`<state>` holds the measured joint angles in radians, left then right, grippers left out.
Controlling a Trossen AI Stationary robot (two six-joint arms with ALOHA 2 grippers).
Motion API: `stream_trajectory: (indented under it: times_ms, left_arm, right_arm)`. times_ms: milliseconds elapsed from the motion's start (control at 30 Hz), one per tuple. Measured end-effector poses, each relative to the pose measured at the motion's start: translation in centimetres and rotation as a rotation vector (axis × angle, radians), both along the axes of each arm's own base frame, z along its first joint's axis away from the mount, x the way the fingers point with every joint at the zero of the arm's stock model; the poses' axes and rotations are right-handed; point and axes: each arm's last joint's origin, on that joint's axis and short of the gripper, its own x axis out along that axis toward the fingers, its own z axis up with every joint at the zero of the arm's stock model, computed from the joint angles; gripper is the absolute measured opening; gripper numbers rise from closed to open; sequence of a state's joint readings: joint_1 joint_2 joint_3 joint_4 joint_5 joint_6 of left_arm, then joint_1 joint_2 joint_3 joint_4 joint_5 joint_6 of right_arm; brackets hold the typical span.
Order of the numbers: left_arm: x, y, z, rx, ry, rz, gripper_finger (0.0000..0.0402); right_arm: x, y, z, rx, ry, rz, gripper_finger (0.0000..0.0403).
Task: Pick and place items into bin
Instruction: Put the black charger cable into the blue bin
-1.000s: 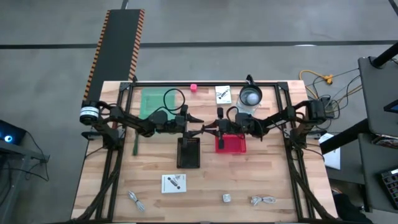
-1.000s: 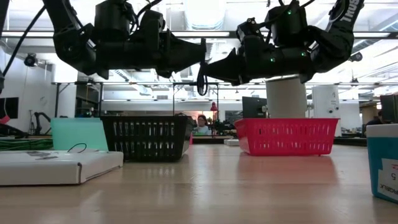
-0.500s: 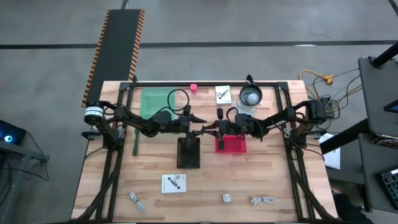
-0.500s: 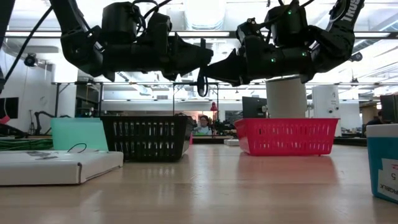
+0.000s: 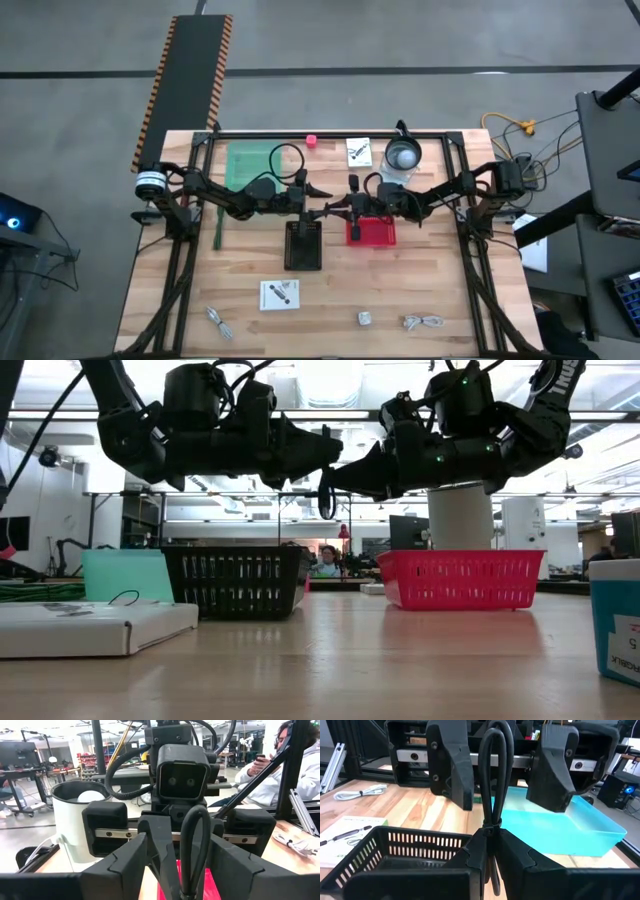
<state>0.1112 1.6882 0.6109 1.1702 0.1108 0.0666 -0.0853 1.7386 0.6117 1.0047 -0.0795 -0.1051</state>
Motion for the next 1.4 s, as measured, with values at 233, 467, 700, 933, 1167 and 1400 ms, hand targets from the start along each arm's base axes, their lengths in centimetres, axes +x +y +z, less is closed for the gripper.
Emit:
stream_trajectory:
  times_ms: [233, 467, 700, 933, 1167, 1400]
  left_arm:
    - [-0.03, -0.03, 0.14, 0.003, -0.016, -0.002, 0.0100]
    - [-0.07, -0.06, -0.03, 0.022, -0.003, -0.003, 0.0013]
    - [-0.05, -0.05, -0.19, 0.018, 0.014, -0.003, 0.0013]
    - [-0.05, -0.02, -0.18, 0.017, 0.013, 0.004, 0.0013]
    - [-0.16, 0.01, -0.09, 0.019, 0.003, 0.008, 0.0013]
    - [-0.29, -0.03, -0.05, 0.019, 0.003, 0.002, 0.0013]
  right_arm:
    - [-0.01, -0.02, -0.04, 0.000, 0.003, -0.001, 0.0028]
    - [-0.02, -0.03, -0.10, 0.001, 0.009, -0.002, 0.0028]
    - [-0.05, -0.02, -0.43, -0.030, 0.044, 0.003, 0.0034]
    - [-0.08, 0.02, -0.55, -0.024, 0.058, 0.005, 0.0096]
    - [-0.24, 0.02, -0.62, 0.025, 0.089, -0.003, 0.0189]
    - [-0.75, -0.03, -0.05, 0.031, 0.141, -0.010, 0.0244]
